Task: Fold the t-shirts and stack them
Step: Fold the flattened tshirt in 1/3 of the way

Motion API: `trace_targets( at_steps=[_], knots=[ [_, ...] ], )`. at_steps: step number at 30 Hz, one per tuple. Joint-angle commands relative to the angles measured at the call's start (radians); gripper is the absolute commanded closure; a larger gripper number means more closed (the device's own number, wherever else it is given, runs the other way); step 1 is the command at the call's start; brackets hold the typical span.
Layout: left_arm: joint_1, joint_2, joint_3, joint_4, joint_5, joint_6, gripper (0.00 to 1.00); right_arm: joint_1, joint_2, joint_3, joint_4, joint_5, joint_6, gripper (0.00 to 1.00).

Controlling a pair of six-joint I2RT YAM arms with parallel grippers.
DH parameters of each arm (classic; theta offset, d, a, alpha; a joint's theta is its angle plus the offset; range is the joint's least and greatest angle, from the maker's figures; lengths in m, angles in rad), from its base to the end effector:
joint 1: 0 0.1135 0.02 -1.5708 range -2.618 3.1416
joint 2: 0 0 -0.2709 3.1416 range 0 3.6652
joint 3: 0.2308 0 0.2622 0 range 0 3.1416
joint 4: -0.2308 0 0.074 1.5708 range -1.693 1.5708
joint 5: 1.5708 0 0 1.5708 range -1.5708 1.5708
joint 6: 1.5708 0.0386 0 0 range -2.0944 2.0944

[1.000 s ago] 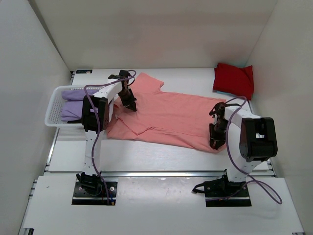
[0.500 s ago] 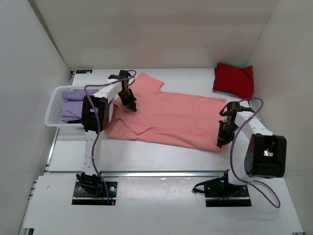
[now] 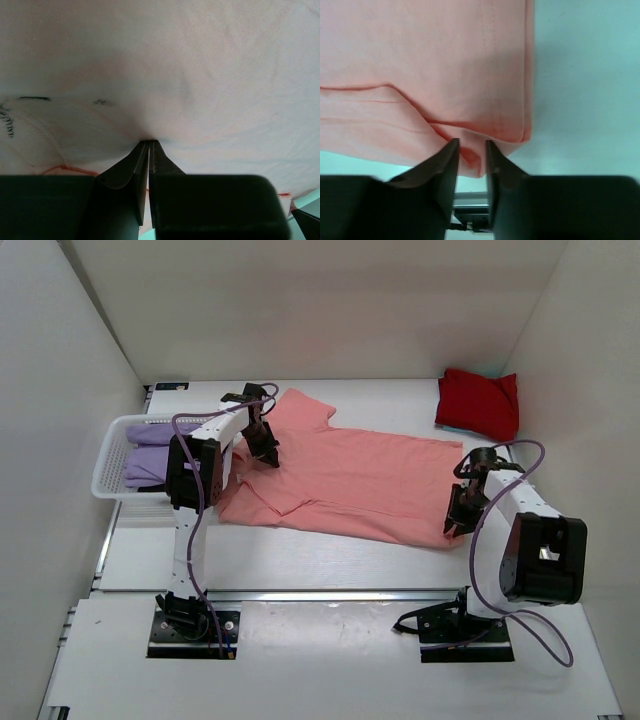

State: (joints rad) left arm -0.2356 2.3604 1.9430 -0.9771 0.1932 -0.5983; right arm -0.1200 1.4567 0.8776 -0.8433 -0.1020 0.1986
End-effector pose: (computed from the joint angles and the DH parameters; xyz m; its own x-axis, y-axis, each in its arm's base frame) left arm 0.4744 -0.1215 0.1455 -0.9385 -0.3432 -0.0385 -0.3228 0.9115 -0.2550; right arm 0.2509 -0.0263 0.1820 -0.9420 0.3113 -0.1251 0.2958 0.9466 0.1279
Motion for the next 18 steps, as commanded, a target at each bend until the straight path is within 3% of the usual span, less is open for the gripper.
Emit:
trace_targets(
  at_steps=[1, 13, 17, 18],
  knots=[
    [-0.005, -0.030, -0.030, 0.008, -0.043, 0.012, 0.83, 0.016, -0.007, 0.003, 0.064, 0.013, -0.045, 0.72],
    [-0.005, -0.033, -0.044, 0.017, -0.038, 0.002, 0.84, 0.074, 0.060, -0.023, 0.055, 0.041, -0.106, 0.62],
    [-0.002, -0.032, -0.052, 0.020, -0.038, -0.001, 0.83, 0.092, 0.067, -0.025, 0.029, 0.076, -0.132, 0.67],
    [-0.008, -0.036, -0.044, 0.021, -0.037, 0.002, 0.83, 0.095, 0.068, -0.026, 0.027, 0.085, -0.131, 0.77]
  ],
)
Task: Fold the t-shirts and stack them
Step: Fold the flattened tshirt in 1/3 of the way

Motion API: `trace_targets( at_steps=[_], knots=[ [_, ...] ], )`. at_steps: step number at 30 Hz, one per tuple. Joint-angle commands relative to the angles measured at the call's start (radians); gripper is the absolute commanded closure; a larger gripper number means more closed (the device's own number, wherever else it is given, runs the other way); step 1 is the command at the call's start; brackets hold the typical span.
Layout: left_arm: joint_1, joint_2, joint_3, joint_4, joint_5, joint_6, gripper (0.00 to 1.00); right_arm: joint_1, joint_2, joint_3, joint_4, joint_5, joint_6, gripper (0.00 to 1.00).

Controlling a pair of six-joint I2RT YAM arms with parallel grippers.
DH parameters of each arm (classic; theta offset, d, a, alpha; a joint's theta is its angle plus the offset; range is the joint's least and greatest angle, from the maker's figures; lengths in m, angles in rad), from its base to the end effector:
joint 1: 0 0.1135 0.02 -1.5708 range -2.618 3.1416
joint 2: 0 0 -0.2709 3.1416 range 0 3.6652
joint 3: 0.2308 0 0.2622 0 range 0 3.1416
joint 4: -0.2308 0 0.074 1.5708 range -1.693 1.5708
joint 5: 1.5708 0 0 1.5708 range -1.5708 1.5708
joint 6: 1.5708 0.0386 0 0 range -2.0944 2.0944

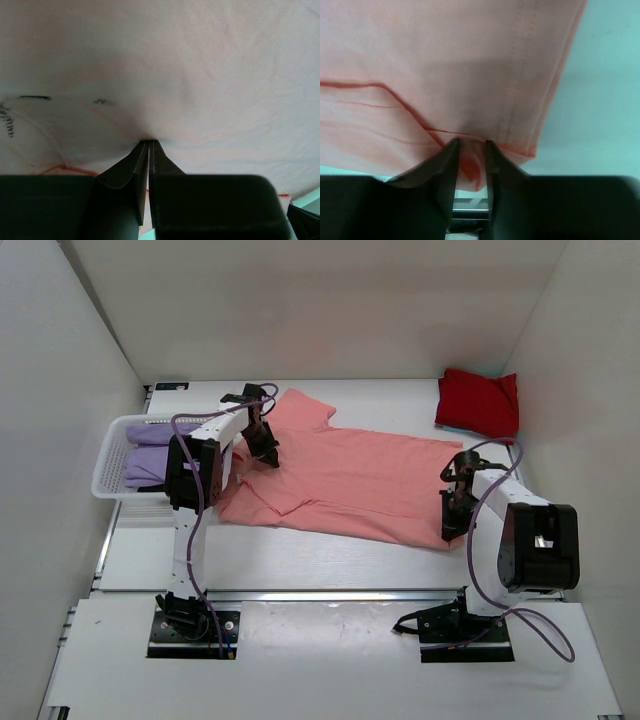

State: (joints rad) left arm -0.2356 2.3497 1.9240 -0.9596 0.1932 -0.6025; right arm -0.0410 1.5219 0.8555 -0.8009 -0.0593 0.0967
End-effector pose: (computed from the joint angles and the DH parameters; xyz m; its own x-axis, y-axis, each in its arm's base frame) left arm 0.4730 -0.1212 0.1456 -0.9368 -0.3471 -0.0450 -0.3245 0.9095 -0.2600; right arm 0.2560 -0.0082 0.1615 -0.9858 0.1369 -0.0971 0.1306 0.9891 0.0686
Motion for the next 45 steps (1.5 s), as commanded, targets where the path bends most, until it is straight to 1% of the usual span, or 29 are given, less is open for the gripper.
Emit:
trace_targets(
  at_steps=[1, 2, 5, 7, 9, 12, 14, 17, 20, 26, 28, 30, 31, 34, 37, 39, 42, 43, 44, 45],
  knots=[
    [-0.008, -0.021, -0.025, 0.004, -0.035, 0.003, 0.83, 0.015, 0.004, -0.004, -0.012, 0.036, -0.029, 0.92],
    [-0.007, -0.018, -0.029, 0.004, -0.034, 0.001, 0.83, 0.016, 0.006, -0.006, -0.017, 0.038, -0.031, 1.00],
    [-0.011, -0.021, -0.016, 0.002, -0.038, 0.009, 0.83, 0.001, 0.003, -0.004, -0.014, 0.041, -0.011, 1.00],
    [-0.005, -0.018, -0.013, -0.004, -0.034, 0.001, 0.83, -0.008, -0.038, 0.010, -0.005, 0.082, 0.015, 1.00],
    [-0.007, -0.024, -0.020, -0.002, -0.037, 0.010, 0.84, -0.043, -0.089, 0.022, 0.006, 0.092, 0.064, 0.99],
    [-0.002, -0.029, -0.026, -0.008, -0.041, 0.009, 0.84, -0.150, -0.178, 0.020, 0.022, 0.084, 0.136, 1.00],
    [-0.002, -0.033, -0.029, -0.002, -0.041, 0.013, 0.84, -0.198, -0.218, 0.014, 0.020, 0.082, 0.156, 1.00],
    [0.001, -0.035, -0.037, -0.005, -0.037, 0.015, 0.83, -0.204, -0.242, -0.019, 0.003, 0.098, 0.181, 1.00],
    [0.001, -0.035, -0.031, -0.001, -0.038, 0.014, 0.84, -0.221, -0.259, -0.053, 0.026, 0.069, 0.181, 1.00],
    [0.007, -0.033, -0.034, 0.001, -0.035, 0.024, 0.84, -0.232, -0.250, -0.032, -0.035, 0.105, 0.187, 1.00],
    [0.005, -0.037, -0.036, 0.001, -0.035, 0.024, 0.84, -0.205, -0.319, -0.035, 0.015, 0.073, 0.163, 1.00],
    [0.013, -0.032, -0.036, 0.001, -0.034, 0.021, 0.83, -0.183, -0.408, -0.065, 0.092, 0.075, 0.173, 1.00],
    [0.009, -0.035, -0.039, -0.004, -0.035, 0.024, 0.83, -0.178, -0.469, -0.067, 0.129, 0.037, 0.182, 1.00],
    [0.010, -0.033, -0.037, 0.001, -0.034, 0.023, 0.83, -0.194, -0.560, -0.099, 0.189, 0.018, 0.190, 1.00],
    [0.013, -0.036, -0.039, 0.002, -0.031, 0.024, 0.83, -0.206, -0.574, -0.104, 0.166, 0.039, 0.201, 1.00],
    [0.015, -0.038, -0.042, 0.001, -0.028, 0.027, 0.84, -0.238, -0.560, -0.108, 0.157, 0.023, 0.199, 1.00],
    [0.018, -0.041, -0.049, 0.004, -0.025, 0.029, 0.83, -0.266, -0.497, -0.127, 0.129, -0.007, 0.209, 1.00],
    [0.025, -0.046, -0.049, -0.001, -0.024, 0.030, 0.83, -0.270, -0.484, -0.131, 0.132, -0.023, 0.202, 0.98],
    [0.027, -0.047, -0.052, 0.005, -0.032, 0.027, 0.83, -0.264, -0.462, -0.134, 0.128, -0.028, 0.210, 0.94],
    [0.019, -0.053, -0.059, 0.001, -0.026, 0.032, 0.83, -0.264, -0.445, -0.134, 0.120, -0.022, 0.221, 0.77]
  ],
)
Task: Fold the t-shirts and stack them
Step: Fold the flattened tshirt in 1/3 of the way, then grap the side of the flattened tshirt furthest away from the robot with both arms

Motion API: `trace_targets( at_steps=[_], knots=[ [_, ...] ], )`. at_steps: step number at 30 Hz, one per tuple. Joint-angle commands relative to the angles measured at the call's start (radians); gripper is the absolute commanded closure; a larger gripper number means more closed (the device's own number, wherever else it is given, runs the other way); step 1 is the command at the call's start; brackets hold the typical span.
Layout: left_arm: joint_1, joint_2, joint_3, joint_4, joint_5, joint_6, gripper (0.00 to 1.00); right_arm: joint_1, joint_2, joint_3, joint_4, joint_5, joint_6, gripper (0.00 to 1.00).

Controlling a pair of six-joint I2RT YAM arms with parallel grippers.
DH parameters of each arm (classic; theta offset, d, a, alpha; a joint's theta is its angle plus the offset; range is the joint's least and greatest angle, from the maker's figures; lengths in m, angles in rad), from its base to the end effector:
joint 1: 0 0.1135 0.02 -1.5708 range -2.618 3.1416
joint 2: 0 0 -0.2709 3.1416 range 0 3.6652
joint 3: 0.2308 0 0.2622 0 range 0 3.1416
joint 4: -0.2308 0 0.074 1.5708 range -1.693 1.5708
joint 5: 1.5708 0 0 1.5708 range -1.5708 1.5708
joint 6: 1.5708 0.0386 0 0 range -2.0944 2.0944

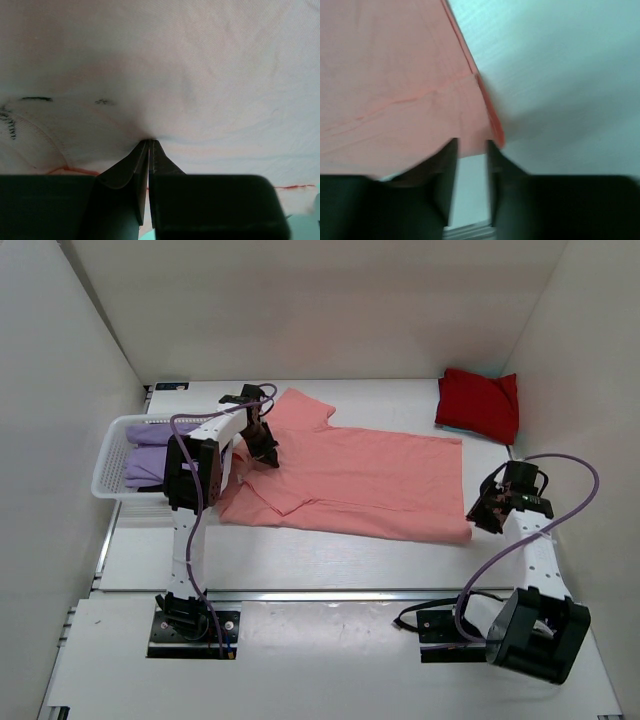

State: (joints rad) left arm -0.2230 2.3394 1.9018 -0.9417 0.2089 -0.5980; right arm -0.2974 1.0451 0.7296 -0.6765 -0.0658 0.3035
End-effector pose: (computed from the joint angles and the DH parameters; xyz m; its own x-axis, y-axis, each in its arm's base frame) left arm 0.4724 -0.1153 0.1447 -0.9347 -0.3528 -0.0427 -0.3284 0.9035 -0.2754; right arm 0.1985 -0.0582 0.2314 -0.6867 0.5224 -0.5056 0.4854 0.8472 0.2160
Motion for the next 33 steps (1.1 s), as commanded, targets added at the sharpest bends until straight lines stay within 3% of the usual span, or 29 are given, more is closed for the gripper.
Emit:
trace_targets(
  at_steps=[1, 4, 9, 14, 21, 23, 28, 33],
  knots=[
    [0.014, -0.038, -0.030, -0.014, -0.045, 0.027, 0.83, -0.006, 0.045, 0.005, -0.011, -0.014, 0.014, 0.67],
    [0.017, -0.048, -0.043, -0.020, -0.040, 0.029, 0.83, 0.018, 0.062, 0.020, -0.005, 0.017, 0.016, 0.55],
    [0.013, -0.057, -0.021, -0.019, -0.037, 0.033, 0.83, 0.038, 0.084, 0.044, 0.055, 0.003, 0.013, 0.57],
    [-0.018, -0.046, 0.138, -0.008, -0.026, 0.023, 0.82, 0.083, 0.255, 0.175, 0.126, -0.023, -0.007, 0.58],
    [-0.030, 0.064, 0.419, 0.112, -0.042, -0.060, 0.59, 0.126, 0.542, 0.408, 0.187, -0.003, 0.009, 0.52],
    [-0.029, 0.125, 0.485, 0.147, -0.055, -0.081, 0.57, 0.132, 0.619, 0.471, 0.184, 0.000, 0.002, 0.52],
    [-0.016, 0.254, 0.649, 0.227, -0.141, -0.069, 0.54, 0.153, 0.716, 0.588, 0.186, -0.012, -0.001, 0.51],
    [-0.033, 0.253, 0.605, 0.415, -0.352, 0.096, 0.46, 0.167, 0.765, 0.640, 0.180, -0.026, 0.005, 0.51]
  ],
)
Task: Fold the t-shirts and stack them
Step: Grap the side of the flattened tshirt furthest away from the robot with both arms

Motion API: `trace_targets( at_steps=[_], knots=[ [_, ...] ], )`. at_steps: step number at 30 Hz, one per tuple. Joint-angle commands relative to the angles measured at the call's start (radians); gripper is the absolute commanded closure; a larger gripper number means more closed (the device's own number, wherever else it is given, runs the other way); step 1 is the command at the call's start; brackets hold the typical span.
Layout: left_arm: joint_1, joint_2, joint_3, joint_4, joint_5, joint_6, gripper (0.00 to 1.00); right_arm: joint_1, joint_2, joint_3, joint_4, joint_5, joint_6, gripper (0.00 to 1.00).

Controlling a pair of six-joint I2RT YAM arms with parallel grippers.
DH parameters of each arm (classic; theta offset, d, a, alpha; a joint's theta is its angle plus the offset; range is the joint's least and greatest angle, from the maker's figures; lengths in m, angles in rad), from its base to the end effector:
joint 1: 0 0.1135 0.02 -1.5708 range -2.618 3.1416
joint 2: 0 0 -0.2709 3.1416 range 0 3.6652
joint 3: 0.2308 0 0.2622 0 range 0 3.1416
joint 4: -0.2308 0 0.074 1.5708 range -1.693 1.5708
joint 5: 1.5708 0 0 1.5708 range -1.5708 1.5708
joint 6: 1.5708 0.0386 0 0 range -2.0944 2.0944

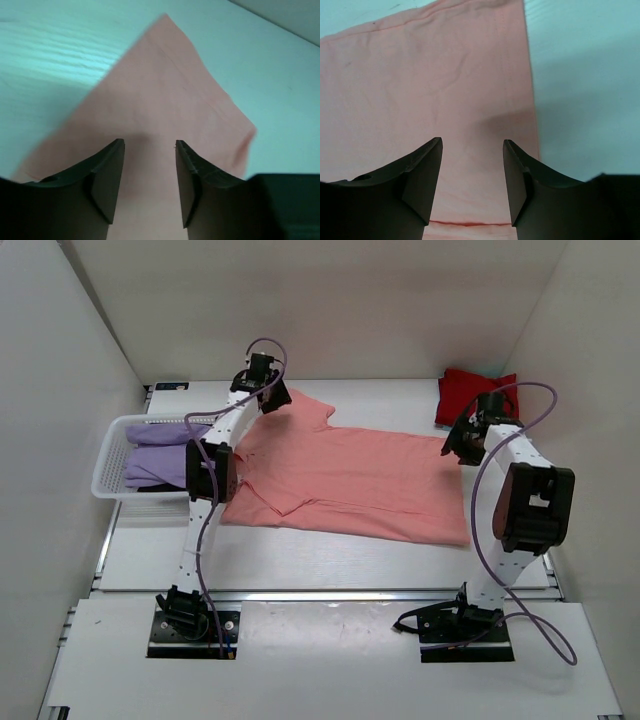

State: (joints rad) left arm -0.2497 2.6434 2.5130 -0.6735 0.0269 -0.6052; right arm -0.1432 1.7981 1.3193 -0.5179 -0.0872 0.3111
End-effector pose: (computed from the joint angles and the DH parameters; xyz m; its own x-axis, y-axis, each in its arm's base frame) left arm 0.5782 -0.1485 0.1882 -0.7246 -0.4021 -0.5596 -0.1789 0.8940 -0.4107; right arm 0.3927 -0.0532 0.2186 -0.7620 0.4180 -0.4946 0.3452 0.9084 0.2359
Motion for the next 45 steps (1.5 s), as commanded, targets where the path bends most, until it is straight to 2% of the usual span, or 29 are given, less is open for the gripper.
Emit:
trace_targets(
  at_steps=[1, 5, 9, 16, 20, 26, 29, 30, 31, 32, 33, 35, 39, 43, 44, 45],
  knots=[
    [-0.005, -0.051, -0.031, 0.199, -0.209, 0.117, 0.42, 0.011, 0.023, 0.066, 0.019, -0.012, -0.006, 0.51],
    [0.033, -0.014, -0.014, 0.239, -0.254, 0.087, 0.36, 0.013, 0.050, 0.093, -0.007, -0.014, 0.003, 0.50],
    [0.072, 0.062, 0.040, 0.163, -0.177, 0.018, 0.35, 0.005, 0.098, 0.135, -0.034, -0.003, -0.004, 0.50],
    [0.055, 0.090, 0.009, 0.111, -0.116, 0.024, 0.35, -0.002, 0.147, 0.224, -0.057, 0.003, -0.015, 0.49],
    [0.046, 0.122, 0.041, 0.097, -0.059, 0.015, 0.36, -0.007, 0.175, 0.242, -0.076, 0.018, -0.009, 0.49],
    [0.024, 0.125, 0.040, 0.098, 0.011, 0.030, 0.38, -0.030, 0.263, 0.317, -0.140, 0.086, 0.026, 0.44],
    [0.018, 0.130, 0.038, 0.069, 0.025, 0.035, 0.44, -0.042, 0.303, 0.363, -0.149, 0.084, 0.057, 0.40],
    [0.018, 0.132, 0.035, 0.062, 0.036, 0.032, 0.55, -0.041, 0.308, 0.373, -0.145, 0.083, 0.071, 0.26],
    [0.018, 0.130, 0.030, 0.052, 0.047, 0.028, 0.82, -0.050, 0.311, 0.367, -0.133, 0.078, 0.080, 0.25],
    [0.029, 0.133, 0.029, 0.049, 0.057, 0.016, 0.96, -0.049, 0.319, 0.373, -0.122, 0.073, 0.091, 0.23],
    [0.035, 0.132, 0.027, 0.042, 0.065, 0.002, 1.00, -0.053, 0.319, 0.370, -0.107, 0.061, 0.097, 0.23],
    [0.038, 0.139, 0.018, 0.066, 0.120, -0.010, 1.00, -0.052, 0.342, 0.379, -0.097, 0.043, 0.106, 0.23],
    [0.058, 0.141, 0.043, 0.071, 0.139, -0.042, 1.00, -0.055, 0.406, 0.458, -0.117, 0.038, 0.123, 0.23],
    [0.066, 0.129, 0.044, 0.068, 0.151, -0.036, 1.00, -0.064, 0.475, 0.555, -0.142, 0.011, 0.120, 0.28],
    [0.070, 0.127, 0.046, 0.072, 0.156, -0.036, 1.00, -0.059, 0.507, 0.589, -0.154, 0.003, 0.120, 0.35],
    [0.072, 0.124, 0.037, 0.078, 0.163, -0.038, 1.00, -0.059, 0.521, 0.621, -0.177, 0.001, 0.115, 0.49]
  ],
)
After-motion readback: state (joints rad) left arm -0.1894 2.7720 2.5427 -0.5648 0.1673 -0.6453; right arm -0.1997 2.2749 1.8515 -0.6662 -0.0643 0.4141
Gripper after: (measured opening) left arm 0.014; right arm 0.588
